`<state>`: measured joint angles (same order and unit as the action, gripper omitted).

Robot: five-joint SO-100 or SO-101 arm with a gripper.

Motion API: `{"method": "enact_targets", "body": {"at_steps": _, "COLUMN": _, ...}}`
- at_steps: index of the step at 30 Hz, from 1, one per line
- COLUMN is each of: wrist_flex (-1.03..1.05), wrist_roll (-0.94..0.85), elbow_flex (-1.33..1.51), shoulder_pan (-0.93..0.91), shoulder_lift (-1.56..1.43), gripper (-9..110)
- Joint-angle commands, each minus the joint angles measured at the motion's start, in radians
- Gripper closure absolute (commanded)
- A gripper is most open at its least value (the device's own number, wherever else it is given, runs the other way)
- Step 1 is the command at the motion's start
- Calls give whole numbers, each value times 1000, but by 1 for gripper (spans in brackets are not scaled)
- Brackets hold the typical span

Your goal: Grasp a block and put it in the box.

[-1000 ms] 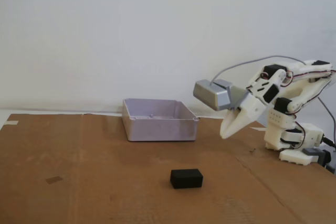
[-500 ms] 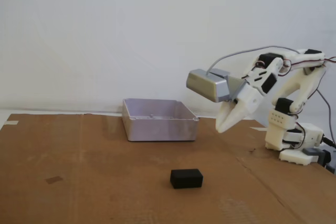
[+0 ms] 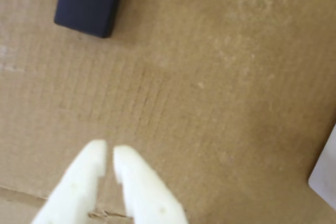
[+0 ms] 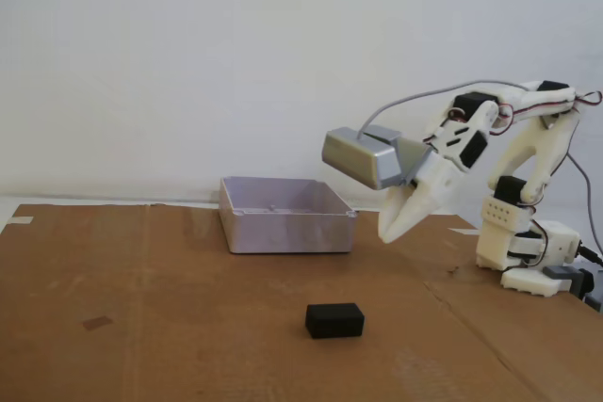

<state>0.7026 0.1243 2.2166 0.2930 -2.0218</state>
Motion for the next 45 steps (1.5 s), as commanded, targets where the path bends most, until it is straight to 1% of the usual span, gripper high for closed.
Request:
{"method": "enact_targets", "body": {"at_steps": 1, "wrist_flex": -48, "wrist_roll": 8, "elbow_flex": -124, "shoulder_pan": 35, "shoulder_lift": 0, "gripper": 101}}
{"method": "enact_targets", "body": {"at_steps": 28, "wrist_flex": -49, "wrist_roll": 8, "elbow_flex": -365, "shoulder_pan": 49, "shoulder_lift": 227, "gripper": 101}}
{"method": "enact_targets", "body": {"at_steps": 35, "wrist_flex": -169, "wrist_roll": 6, "elbow_flex": -373, "shoulder_pan": 44, "shoulder_lift": 267, "gripper": 101}}
{"method": "enact_targets", "body": {"at_steps": 45, "wrist_flex": -175, "wrist_roll": 8, "elbow_flex": -368, "shoulder_pan": 44, "shoulder_lift": 304, "gripper": 101}}
